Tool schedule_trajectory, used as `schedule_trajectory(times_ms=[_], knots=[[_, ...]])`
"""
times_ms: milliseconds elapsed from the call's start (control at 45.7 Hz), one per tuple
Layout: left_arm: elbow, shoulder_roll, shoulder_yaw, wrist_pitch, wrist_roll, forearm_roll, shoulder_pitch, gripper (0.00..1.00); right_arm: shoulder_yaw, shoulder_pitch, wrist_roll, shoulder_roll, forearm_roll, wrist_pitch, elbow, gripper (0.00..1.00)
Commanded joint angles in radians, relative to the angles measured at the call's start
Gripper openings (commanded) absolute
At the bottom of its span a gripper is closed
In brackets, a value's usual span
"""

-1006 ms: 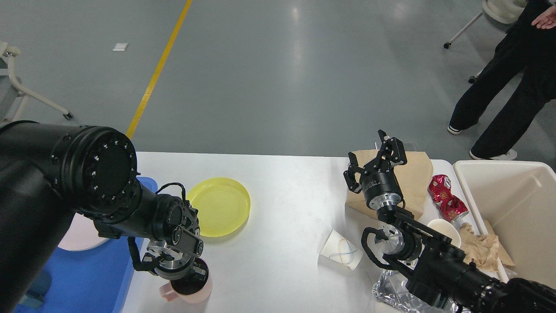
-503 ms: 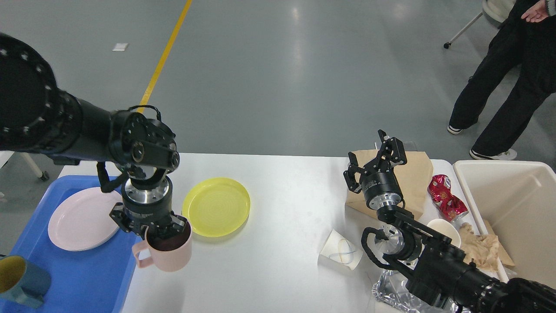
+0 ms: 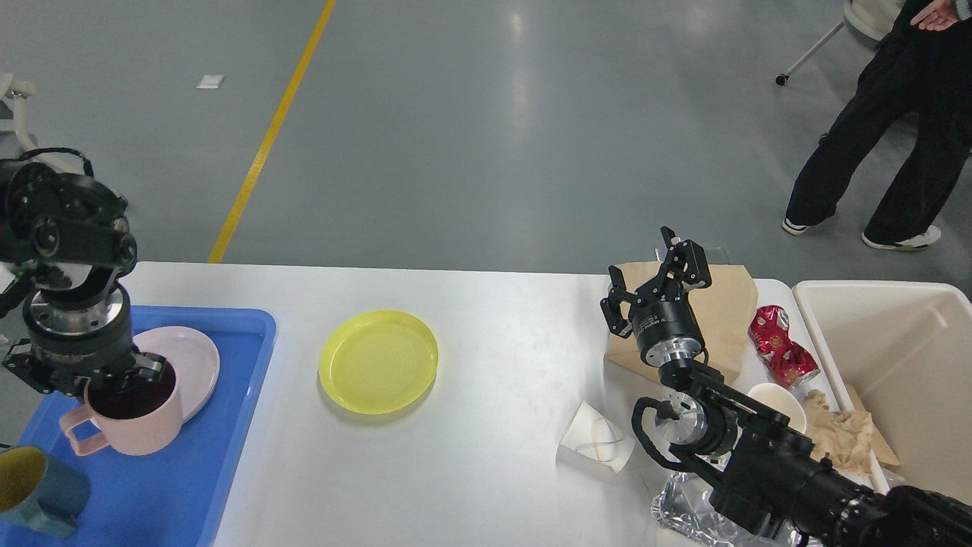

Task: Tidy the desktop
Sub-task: 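Carry the pink mug onto the blue tray and open the left gripper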

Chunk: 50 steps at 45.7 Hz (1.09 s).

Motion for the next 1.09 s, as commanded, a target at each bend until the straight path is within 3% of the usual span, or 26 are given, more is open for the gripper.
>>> schedule_trajectory(times_ms=[0,415,700,853,984,1028,1071], knots=[[-0.002,0.066,-0.007,0.109,0.001,0.047,0.085,0.00,0.000,0.000,0.000,0.000,0.000,0.000,-0.001,1.00],[0.000,0.072,-0.030,0.287,0.004,0.054,0.297,0.00,0.000,0.000,0.000,0.000,0.000,0.000,-0.001,1.00],[0.000,0.071,-0.088,0.298,0.009,0.052,0.363,0.00,0.000,0.000,0.000,0.000,0.000,0.000,-0.001,1.00],[0.001,0.074,-0.077,0.285,0.014,0.050,0.363,0.21,0.000,0.000,0.000,0.000,0.000,0.000,0.001,1.00],[0.009,0.081,-0.074,0.285,0.010,0.047,0.363,0.50,0.000,0.000,0.000,0.000,0.000,0.000,0.001,1.00],[0.009,0.086,-0.074,0.284,0.009,0.047,0.363,0.63,0.000,0.000,0.000,0.000,0.000,0.000,0.001,1.00],[0.010,0.086,-0.076,0.284,0.007,0.046,0.361,0.83,0.000,0.000,0.000,0.000,0.000,0.000,0.001,1.00]])
